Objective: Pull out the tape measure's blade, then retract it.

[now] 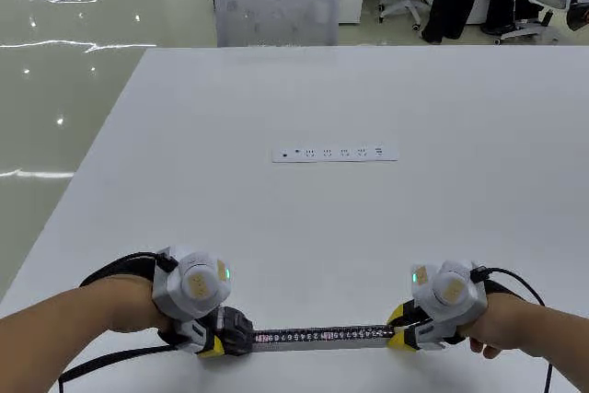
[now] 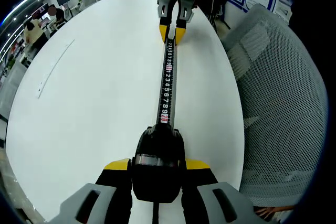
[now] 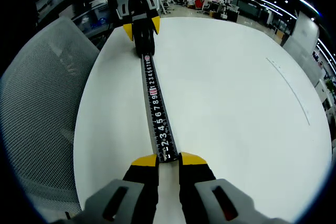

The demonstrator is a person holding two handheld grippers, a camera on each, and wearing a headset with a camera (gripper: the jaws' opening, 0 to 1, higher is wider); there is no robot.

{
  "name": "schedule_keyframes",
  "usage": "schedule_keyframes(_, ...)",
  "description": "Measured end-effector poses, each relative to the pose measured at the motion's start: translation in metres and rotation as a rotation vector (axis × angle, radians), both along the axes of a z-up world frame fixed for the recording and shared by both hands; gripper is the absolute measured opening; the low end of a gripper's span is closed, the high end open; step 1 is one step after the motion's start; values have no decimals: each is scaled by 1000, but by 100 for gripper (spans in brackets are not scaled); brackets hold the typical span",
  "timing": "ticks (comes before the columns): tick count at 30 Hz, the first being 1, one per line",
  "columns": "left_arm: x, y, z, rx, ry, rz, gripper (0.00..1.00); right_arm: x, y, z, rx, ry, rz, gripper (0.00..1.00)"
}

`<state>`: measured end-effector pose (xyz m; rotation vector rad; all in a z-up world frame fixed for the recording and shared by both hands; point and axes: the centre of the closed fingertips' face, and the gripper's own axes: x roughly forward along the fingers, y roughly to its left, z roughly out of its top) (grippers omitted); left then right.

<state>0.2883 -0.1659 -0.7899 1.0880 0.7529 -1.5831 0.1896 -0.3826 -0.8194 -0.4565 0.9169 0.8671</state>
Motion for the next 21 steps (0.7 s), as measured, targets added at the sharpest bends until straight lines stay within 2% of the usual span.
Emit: schedule_keyframes(21, 0, -1, 1, -1, 2, -2, 33, -3, -9, -1, -4, 6, -8, 12)
